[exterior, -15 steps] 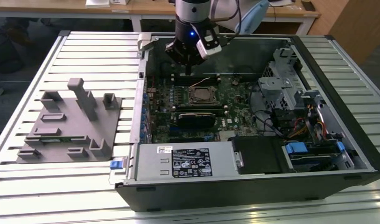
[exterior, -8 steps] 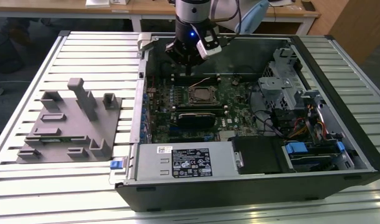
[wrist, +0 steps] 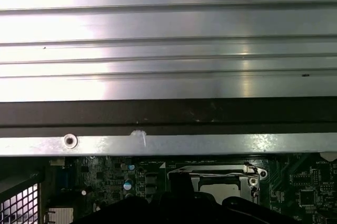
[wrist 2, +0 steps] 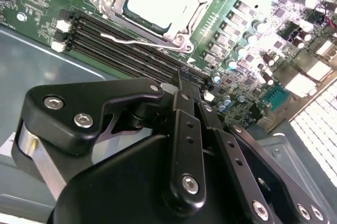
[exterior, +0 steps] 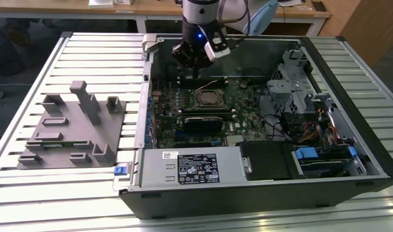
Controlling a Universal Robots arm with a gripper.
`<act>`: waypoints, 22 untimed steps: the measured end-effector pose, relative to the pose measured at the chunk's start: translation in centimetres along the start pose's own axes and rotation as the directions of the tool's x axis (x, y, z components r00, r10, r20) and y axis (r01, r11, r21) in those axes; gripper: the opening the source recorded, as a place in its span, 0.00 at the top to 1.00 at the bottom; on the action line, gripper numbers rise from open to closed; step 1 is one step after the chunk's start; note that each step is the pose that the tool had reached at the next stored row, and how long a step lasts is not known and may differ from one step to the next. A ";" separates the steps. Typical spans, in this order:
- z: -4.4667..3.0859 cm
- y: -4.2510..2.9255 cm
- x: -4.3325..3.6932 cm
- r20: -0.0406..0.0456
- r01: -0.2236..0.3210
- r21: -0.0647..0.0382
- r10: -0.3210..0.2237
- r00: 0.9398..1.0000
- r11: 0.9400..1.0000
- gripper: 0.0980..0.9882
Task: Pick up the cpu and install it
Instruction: 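Install the first cpu locking lever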
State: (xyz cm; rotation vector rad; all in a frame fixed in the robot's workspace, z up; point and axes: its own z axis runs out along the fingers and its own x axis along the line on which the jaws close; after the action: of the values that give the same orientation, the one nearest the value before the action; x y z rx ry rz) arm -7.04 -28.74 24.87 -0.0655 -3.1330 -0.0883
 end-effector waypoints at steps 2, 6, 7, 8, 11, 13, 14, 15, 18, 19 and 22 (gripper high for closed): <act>0.03 0.00 -0.19 0.000 0.000 0.000 0.000 1.000 1.000 0.99; 0.18 -0.15 -0.34 0.000 0.000 -0.008 0.000 1.000 1.000 0.99; 0.23 -0.22 -0.35 -0.001 0.000 -0.011 0.000 1.000 1.000 0.99; 0.32 -0.27 -0.36 0.000 0.000 -0.013 0.000 1.000 1.000 0.99; 0.57 -0.39 -0.41 -0.001 0.000 -0.014 0.000 1.000 1.000 0.99; 0.79 -0.39 -0.60 -0.001 0.002 -0.014 -0.002 1.000 1.000 0.99; 0.91 -0.39 -0.70 -0.001 0.008 -0.013 -0.008 1.000 1.000 0.99; 1.04 -0.40 -0.77 -0.001 0.017 -0.012 -0.017 1.000 1.000 0.99; 1.39 -0.40 -0.99 -0.003 0.037 -0.010 -0.037 0.999 0.999 0.99; 1.49 -0.40 -1.06 -0.003 0.037 -0.010 -0.037 0.999 0.999 0.99; 1.76 -0.34 -1.29 -0.003 0.037 -0.010 -0.037 0.999 0.999 0.99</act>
State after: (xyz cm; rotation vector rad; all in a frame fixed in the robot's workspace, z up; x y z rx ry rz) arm -5.78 -29.03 23.09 -0.0072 -3.1317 -0.1039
